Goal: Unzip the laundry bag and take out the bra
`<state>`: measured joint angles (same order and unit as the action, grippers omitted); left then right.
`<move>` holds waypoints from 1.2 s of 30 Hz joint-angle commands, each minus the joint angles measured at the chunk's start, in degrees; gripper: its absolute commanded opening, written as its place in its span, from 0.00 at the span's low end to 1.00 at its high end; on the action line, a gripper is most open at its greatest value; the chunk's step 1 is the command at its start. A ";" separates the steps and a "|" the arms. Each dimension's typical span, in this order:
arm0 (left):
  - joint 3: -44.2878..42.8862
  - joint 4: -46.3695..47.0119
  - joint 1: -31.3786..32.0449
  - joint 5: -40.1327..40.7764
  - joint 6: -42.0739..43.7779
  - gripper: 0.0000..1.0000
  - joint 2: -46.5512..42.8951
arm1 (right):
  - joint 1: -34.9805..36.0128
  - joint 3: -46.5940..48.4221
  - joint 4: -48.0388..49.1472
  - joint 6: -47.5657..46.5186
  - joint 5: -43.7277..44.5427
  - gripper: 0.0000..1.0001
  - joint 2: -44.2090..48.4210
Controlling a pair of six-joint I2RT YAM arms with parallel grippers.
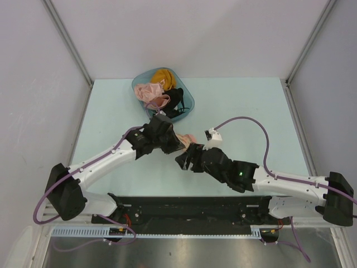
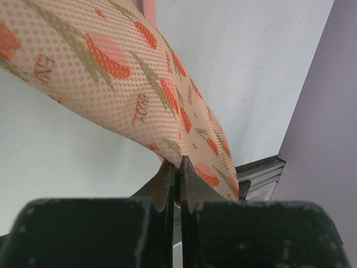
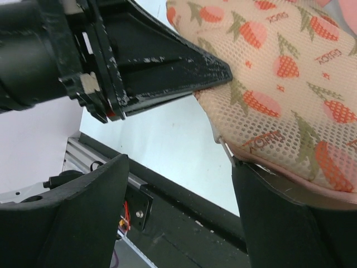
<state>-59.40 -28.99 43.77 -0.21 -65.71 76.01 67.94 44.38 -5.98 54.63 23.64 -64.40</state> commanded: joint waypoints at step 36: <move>0.43 2.36 0.44 0.12 1.72 0.00 -1.56 | -3.34 0.02 -10.98 0.13 7.74 0.00 4.18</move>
<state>-57.39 -27.51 43.94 -0.67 -65.76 76.01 66.30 44.38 -12.75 55.53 29.26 -63.81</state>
